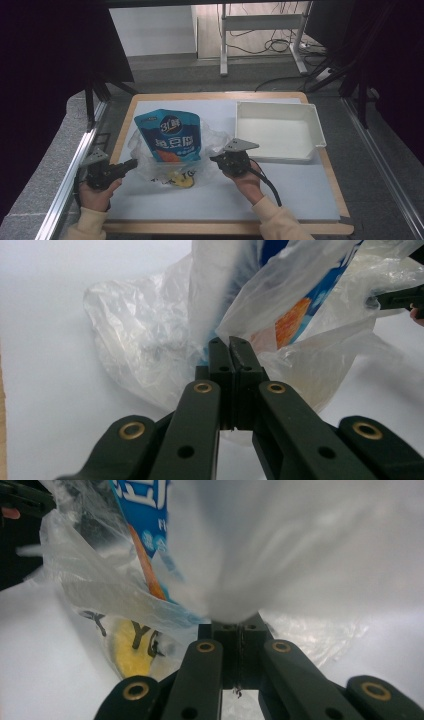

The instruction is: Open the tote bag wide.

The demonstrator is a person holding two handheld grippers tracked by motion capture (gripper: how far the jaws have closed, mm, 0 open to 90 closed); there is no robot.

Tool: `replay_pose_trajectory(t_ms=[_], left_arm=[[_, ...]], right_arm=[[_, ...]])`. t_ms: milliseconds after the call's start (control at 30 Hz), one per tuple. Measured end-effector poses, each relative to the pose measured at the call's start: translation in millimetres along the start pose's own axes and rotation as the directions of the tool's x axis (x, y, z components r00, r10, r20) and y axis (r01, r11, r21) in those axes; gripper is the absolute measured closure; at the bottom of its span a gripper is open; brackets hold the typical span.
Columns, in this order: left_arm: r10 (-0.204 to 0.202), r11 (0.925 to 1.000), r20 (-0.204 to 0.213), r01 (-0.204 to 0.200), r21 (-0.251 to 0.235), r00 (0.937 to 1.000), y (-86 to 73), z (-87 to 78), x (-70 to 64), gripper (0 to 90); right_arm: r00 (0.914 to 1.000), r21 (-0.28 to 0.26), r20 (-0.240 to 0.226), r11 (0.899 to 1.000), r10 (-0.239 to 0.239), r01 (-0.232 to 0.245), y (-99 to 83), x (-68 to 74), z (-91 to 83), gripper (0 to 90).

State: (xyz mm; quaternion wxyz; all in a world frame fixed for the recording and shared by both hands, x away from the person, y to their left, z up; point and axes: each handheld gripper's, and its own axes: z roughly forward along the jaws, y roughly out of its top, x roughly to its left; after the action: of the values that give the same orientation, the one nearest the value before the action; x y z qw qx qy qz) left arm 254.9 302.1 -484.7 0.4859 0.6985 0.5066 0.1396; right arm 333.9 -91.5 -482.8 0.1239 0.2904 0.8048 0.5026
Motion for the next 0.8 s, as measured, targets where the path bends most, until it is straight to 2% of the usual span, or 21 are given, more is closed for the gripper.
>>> replay_pose_trajectory(t_ms=[467,800], left_arm=[[-0.017,0.999,-0.013,0.017,0.041,0.9998,-8.9,11.5,7.2,90.0],[-0.034,0.9975,-0.009,0.035,0.062,0.9994,-13.6,17.4,11.6,90.0]], right_arm=[[0.9999,0.073,0.006,0.997,0.01,-0.011,-16.3,-4.1,16.0,88.4],[0.9993,0.107,0.005,0.994,0.036,-0.036,-25.0,-8.5,22.5,88.5]])
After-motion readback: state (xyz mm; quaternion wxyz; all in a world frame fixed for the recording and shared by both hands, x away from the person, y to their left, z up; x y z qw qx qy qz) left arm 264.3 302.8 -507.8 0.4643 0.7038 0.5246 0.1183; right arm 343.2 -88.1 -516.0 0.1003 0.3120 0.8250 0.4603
